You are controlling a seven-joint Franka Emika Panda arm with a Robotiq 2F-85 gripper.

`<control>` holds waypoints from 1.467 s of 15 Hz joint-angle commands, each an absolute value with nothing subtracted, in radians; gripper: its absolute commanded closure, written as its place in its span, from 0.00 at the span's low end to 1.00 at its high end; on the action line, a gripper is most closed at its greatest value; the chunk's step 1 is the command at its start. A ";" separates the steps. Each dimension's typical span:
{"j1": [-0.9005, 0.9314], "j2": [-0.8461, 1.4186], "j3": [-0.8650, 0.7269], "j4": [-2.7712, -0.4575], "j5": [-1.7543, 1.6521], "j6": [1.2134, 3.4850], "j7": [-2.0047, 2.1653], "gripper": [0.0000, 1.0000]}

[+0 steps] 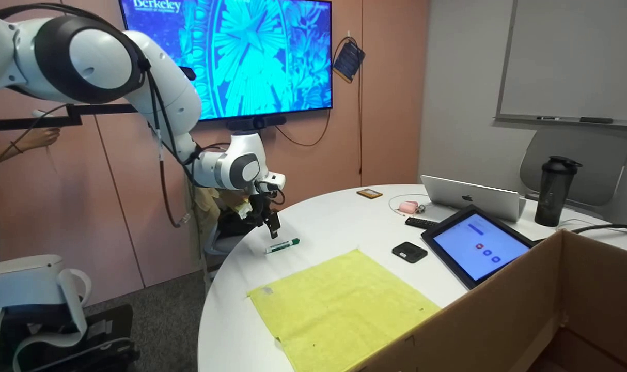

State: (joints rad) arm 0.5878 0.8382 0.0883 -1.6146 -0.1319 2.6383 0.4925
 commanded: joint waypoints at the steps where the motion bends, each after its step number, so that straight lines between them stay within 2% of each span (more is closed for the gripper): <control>1: 0.631 0.912 0.044 -1.515 -0.121 2.613 0.509 0.00; 8: 0.662 0.996 -0.029 -1.421 -0.125 2.588 0.518 0.00; 20: 0.632 1.075 -0.033 -1.311 -0.110 2.518 0.509 0.00; 21: 0.629 1.078 -0.030 -1.307 -0.107 2.511 0.507 0.25; 22: 0.629 1.078 -0.030 -1.305 -0.105 2.508 0.511 0.26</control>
State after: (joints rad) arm 0.6363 1.0409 -0.0280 -1.3642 -0.1240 2.5332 0.5044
